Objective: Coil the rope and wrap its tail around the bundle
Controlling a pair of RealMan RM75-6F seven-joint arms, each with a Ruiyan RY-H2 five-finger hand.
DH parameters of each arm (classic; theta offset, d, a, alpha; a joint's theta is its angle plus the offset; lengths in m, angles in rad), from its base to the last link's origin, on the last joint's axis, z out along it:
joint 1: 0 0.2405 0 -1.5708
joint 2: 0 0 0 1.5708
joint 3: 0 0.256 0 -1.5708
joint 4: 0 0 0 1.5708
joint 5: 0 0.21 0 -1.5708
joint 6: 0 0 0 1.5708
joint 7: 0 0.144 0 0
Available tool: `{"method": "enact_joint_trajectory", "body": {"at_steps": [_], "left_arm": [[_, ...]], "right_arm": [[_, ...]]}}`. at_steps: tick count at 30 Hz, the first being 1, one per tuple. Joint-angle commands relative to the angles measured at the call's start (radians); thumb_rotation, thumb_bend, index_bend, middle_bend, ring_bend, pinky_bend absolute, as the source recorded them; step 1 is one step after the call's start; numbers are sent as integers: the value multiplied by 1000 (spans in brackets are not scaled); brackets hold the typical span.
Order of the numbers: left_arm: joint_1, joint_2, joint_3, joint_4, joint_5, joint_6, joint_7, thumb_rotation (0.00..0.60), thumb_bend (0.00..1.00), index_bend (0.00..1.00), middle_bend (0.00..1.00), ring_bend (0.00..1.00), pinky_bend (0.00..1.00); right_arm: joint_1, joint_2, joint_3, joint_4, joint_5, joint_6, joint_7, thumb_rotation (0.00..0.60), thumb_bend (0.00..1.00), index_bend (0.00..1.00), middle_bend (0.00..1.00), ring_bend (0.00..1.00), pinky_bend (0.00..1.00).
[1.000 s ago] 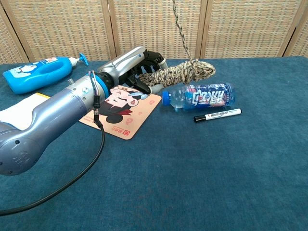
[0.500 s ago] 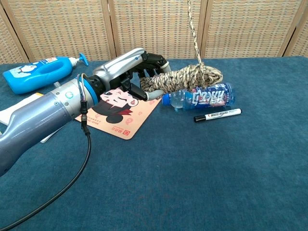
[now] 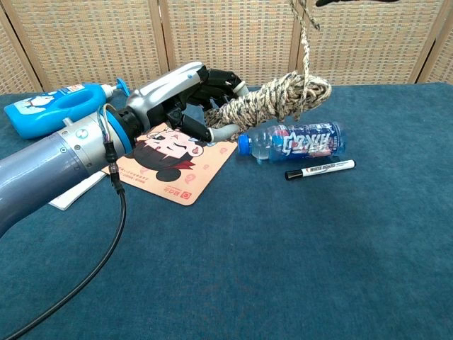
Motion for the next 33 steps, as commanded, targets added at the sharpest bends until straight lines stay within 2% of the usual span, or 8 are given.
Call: {"method": "enact_joint_trajectory", "body": {"at_steps": [1, 6, 12, 17, 22, 30, 33], "left_arm": [[-1, 10, -2, -6, -2, -12, -15, 600, 817, 633, 519, 454, 533], [3, 8, 1, 4, 3, -7, -22, 600, 818, 633, 519, 453, 533], [3, -6, 6, 29, 12, -4, -16, 600, 818, 633, 519, 453, 533], [-6, -24, -16, 36, -18, -36, 6, 600, 817, 633, 519, 454, 533], [-19, -43, -31, 45, -34, -57, 29, 600, 818, 633, 519, 454, 533], [-25, -50, -35, 25, -35, -67, 57, 600, 818, 633, 519, 454, 533], [-32, -51, -36, 20, -41, -87, 83, 600, 817, 633, 521, 454, 533]], "right_arm": [[-7, -11, 13, 16, 31, -28, 39, 600, 517, 723, 144, 0, 0], [-33, -32, 57, 34, 26, -26, 120, 600, 518, 723, 144, 0, 0], [-32, -45, 84, 13, 136, -13, 142, 600, 517, 723, 144, 0, 0], [-25, -53, 95, -83, 119, 100, 81, 600, 519, 723, 144, 0, 0], [-11, -61, 90, -150, 86, 140, 22, 600, 519, 723, 144, 0, 0], [7, -81, 101, -175, 94, 155, -6, 600, 519, 723, 144, 0, 0], [19, -96, 121, -162, 99, 170, -6, 600, 519, 723, 144, 0, 0]]}}
